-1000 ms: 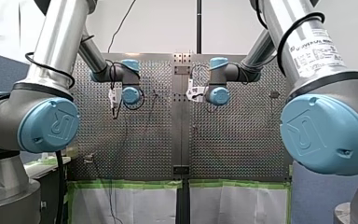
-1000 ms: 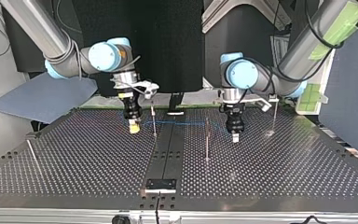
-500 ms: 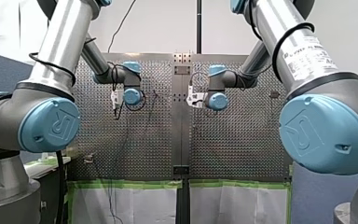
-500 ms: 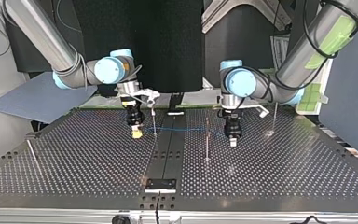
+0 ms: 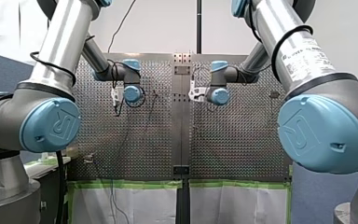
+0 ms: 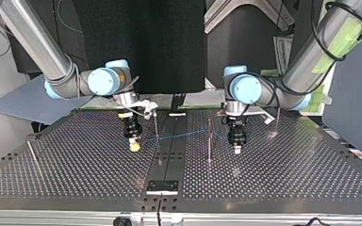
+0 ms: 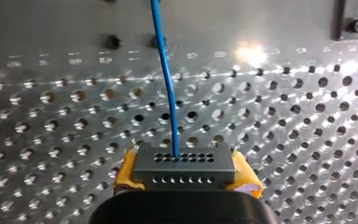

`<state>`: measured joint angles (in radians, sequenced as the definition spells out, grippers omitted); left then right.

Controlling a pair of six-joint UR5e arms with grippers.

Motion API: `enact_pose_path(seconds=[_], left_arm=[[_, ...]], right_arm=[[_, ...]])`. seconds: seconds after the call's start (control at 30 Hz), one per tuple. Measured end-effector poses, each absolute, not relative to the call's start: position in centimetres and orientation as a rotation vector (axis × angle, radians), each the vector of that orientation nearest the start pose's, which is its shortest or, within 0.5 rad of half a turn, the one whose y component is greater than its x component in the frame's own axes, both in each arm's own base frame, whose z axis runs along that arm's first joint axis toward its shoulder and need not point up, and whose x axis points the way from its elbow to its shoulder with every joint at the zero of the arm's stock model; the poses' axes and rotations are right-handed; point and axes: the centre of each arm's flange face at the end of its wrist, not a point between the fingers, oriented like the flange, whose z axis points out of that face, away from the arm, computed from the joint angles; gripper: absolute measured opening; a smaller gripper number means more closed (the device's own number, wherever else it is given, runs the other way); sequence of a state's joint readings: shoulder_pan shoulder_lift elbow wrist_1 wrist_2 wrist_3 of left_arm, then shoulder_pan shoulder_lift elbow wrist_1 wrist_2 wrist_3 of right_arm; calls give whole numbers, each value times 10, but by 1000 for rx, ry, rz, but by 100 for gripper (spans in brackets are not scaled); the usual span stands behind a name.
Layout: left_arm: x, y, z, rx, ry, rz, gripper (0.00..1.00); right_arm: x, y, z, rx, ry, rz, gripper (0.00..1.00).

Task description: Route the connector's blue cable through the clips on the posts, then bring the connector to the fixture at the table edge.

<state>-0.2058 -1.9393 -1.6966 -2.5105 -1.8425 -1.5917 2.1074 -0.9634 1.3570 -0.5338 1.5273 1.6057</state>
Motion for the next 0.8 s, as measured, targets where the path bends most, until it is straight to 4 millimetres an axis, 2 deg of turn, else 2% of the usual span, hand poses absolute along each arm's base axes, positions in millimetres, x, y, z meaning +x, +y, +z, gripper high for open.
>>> enact_pose_path(seconds=[0.27,0.33,0.37,0.4,0.43,0.5,0.53,0.57,0.6,0.8], left_arm=[[578,-228,276,-74,1473,-6,0],[578,-228,275,-73,1475,-8,4],[578,-228,275,-74,1476,-9,12],[578,-228,275,-75,1475,-11,27],[579,-228,275,-77,1475,-13,27],[579,-228,275,-82,1473,-16,58],[579,-228,275,-83,1472,-16,58],[579,-228,275,-86,1470,-15,82],[579,-227,275,-89,1470,-14,100],[578,-227,275,-100,1471,2,100]], right_arm=[[486,-551,284,1490,-826,1744,0],[486,-551,283,1496,-828,1742,0],[486,-551,283,1498,-829,1741,0],[486,-551,283,1501,-830,1740,0],[485,-551,282,1503,-832,1738,0],[485,-550,282,1507,-833,1736,0],[486,-550,281,1510,-834,1734,0],[486,-550,281,1511,-834,1734,0],[486,-550,281,1512,-834,1734,0],[487,-548,280,1522,-836,1728,0]])
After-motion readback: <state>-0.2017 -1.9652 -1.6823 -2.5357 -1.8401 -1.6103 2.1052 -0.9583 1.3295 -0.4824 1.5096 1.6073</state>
